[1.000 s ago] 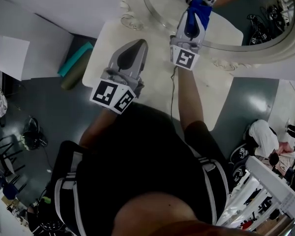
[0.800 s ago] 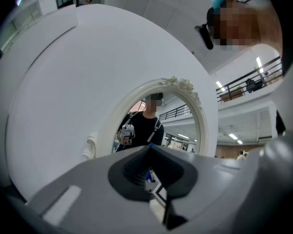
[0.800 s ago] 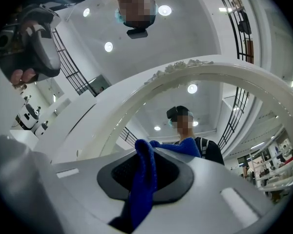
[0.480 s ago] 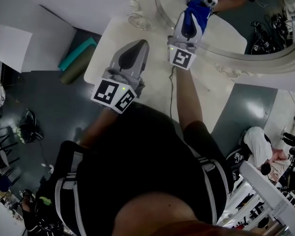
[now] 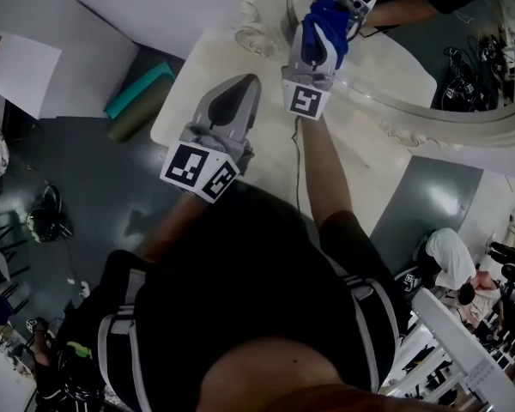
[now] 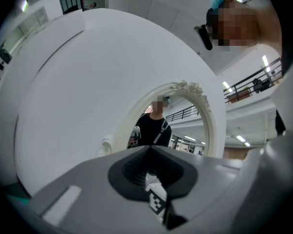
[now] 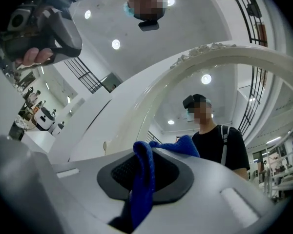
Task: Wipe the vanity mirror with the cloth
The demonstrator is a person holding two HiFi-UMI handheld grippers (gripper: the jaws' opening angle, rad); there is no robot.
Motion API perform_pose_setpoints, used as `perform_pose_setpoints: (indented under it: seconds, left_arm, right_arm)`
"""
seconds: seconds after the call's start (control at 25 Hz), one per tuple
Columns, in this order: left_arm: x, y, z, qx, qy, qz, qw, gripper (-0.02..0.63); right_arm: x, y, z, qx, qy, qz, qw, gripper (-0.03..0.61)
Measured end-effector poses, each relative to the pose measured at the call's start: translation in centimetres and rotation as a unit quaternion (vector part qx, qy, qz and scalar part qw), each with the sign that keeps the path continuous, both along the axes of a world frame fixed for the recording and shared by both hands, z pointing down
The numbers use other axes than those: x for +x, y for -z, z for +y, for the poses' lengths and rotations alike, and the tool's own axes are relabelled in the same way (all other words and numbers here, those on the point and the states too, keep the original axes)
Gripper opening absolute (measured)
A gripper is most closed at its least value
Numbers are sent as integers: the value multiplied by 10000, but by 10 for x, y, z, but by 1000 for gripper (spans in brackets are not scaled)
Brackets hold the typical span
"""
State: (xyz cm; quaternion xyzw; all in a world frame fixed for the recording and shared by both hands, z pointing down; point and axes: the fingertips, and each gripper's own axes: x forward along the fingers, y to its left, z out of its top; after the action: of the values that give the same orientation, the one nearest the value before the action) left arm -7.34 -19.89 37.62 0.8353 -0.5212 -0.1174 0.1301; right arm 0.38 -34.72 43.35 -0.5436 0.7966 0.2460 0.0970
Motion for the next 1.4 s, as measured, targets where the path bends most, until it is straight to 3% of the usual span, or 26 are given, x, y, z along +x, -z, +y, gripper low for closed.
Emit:
perform_pose_setpoints:
  seconds: [0.52, 0.8, 1.08, 1.4]
  left_arm:
    - [-41, -11, 4, -163, 316, 56, 9994, 9]
    - [-51, -15, 14, -191, 358, 86, 9991, 9]
    - [-60, -18, 25, -233, 309, 193, 9991, 9]
    - [-55, -14, 47, -153, 80, 299, 9994, 9]
  right_arm:
    - [-30, -13, -12, -729, 623, -873, 9916, 35]
    - [-37, -16, -13, -903, 969, -1101, 9851, 37]
    - [-40, -17, -12, -1349, 1542, -1660, 9646, 38]
    - [-48, -22, 13, -2009, 2160, -1850, 9374, 40]
